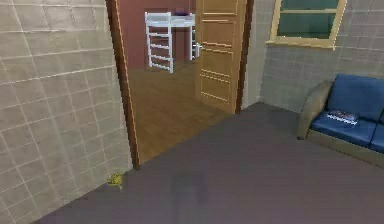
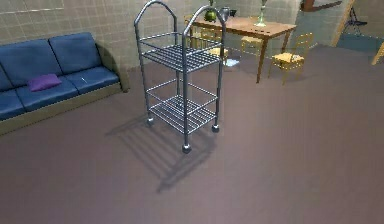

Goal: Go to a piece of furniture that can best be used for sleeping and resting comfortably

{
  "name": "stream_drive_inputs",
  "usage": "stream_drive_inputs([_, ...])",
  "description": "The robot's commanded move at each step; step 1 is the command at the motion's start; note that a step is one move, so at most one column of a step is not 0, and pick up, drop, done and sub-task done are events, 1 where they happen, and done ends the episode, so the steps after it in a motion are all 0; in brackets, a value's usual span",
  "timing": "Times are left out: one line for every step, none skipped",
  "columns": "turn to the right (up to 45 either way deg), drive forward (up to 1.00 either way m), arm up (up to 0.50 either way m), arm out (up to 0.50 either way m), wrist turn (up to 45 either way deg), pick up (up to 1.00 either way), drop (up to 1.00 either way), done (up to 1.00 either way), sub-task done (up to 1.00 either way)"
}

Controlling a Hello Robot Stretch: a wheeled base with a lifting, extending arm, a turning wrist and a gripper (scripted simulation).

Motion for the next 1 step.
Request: stream_drive_inputs([0.0, 1.00, 0.00, 0.00, 0.0, 0.00, 0.00, 0.00, 0.00])
